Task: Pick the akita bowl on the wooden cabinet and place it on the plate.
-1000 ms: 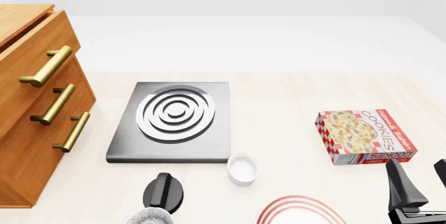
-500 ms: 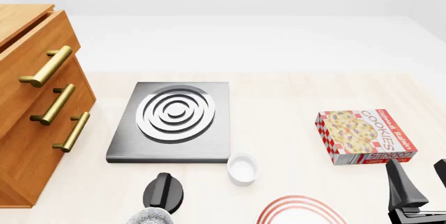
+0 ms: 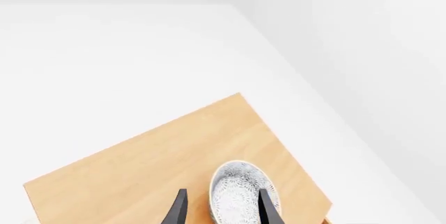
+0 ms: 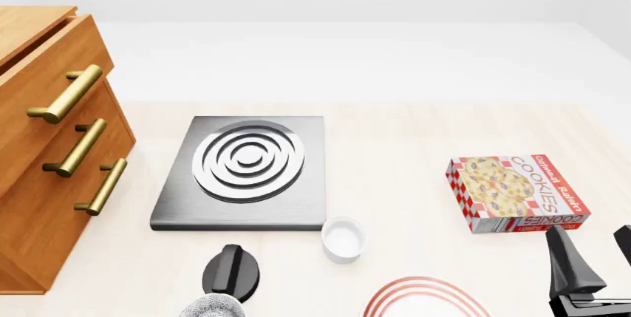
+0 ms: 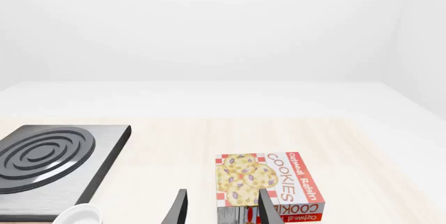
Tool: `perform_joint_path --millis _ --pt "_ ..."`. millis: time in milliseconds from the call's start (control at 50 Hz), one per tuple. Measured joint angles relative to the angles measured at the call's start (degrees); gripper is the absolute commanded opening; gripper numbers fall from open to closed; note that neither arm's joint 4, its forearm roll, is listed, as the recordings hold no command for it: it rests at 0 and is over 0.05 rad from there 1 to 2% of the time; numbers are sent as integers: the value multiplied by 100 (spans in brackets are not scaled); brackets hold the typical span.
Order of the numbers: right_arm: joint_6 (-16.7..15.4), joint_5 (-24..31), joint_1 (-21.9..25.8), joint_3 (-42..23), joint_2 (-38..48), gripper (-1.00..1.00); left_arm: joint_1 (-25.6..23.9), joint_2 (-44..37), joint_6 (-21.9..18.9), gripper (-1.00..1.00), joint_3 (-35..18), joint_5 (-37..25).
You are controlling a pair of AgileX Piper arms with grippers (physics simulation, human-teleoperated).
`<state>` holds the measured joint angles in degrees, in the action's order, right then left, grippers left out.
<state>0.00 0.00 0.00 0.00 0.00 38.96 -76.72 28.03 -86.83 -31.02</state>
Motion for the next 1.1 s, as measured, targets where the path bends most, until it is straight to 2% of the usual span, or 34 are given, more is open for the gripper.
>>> perform_joint_path --millis 420,1100 --pt "0 0 0 0 0 100 0 -278 58 100 28 34" --pt "0 0 0 0 0 100 -255 -501 16 100 351 154"
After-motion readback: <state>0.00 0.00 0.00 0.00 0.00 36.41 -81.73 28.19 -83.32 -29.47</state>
